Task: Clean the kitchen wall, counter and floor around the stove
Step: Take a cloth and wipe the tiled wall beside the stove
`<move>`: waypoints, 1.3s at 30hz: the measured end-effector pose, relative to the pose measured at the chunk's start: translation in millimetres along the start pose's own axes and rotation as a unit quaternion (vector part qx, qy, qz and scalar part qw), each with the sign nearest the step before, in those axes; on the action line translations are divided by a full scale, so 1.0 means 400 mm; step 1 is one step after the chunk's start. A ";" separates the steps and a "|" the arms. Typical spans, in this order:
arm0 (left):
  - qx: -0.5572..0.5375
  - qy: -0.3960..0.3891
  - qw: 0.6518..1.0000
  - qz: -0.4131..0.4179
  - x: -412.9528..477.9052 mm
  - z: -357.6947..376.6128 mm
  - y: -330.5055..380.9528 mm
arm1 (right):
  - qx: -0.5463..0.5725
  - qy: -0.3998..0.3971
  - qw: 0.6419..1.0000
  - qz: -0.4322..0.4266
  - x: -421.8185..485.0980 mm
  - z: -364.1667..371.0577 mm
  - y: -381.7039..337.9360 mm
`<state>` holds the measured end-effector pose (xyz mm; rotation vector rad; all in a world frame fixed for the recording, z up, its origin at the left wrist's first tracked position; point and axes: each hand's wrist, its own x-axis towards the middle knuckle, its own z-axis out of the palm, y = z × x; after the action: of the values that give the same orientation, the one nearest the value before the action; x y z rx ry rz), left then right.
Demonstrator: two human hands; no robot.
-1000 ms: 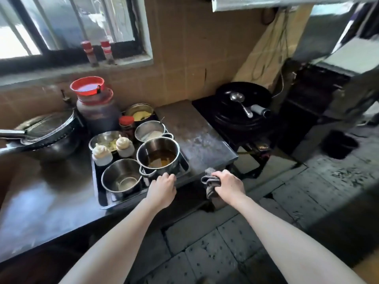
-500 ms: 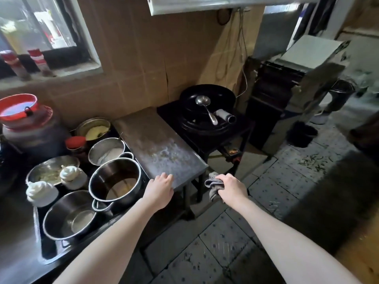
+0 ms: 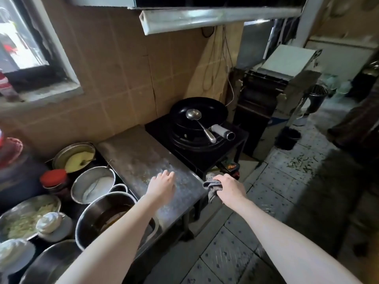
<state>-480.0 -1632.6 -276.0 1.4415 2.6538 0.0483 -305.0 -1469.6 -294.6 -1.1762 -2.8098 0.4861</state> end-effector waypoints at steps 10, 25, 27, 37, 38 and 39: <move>0.008 0.002 0.999 -0.040 0.076 -0.029 -0.060 | 0.017 -0.021 0.999 -0.042 0.145 -0.007 -0.079; 0.016 0.102 0.960 -0.260 0.231 -0.196 -0.068 | 0.030 -0.049 0.940 -0.336 0.536 -0.156 -0.235; 0.015 0.125 0.952 -0.281 0.242 -0.228 -0.066 | 0.022 -0.041 0.934 -0.354 0.576 -0.185 -0.260; 0.014 0.197 0.923 -0.329 0.222 -0.368 -0.155 | 0.026 0.013 0.924 -0.382 0.671 -0.295 -0.407; 0.011 0.204 0.921 -0.332 0.221 -0.375 -0.167 | 0.021 0.016 0.920 -0.391 0.670 -0.299 -0.419; 0.008 0.209 0.919 -0.335 0.219 -0.380 -0.178 | 0.018 0.021 0.917 -0.398 0.671 -0.304 -0.431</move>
<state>-604.9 -1593.7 -139.2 0.4813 3.3464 0.2981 -592.1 -1362.4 -144.5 0.0288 -2.8818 0.4150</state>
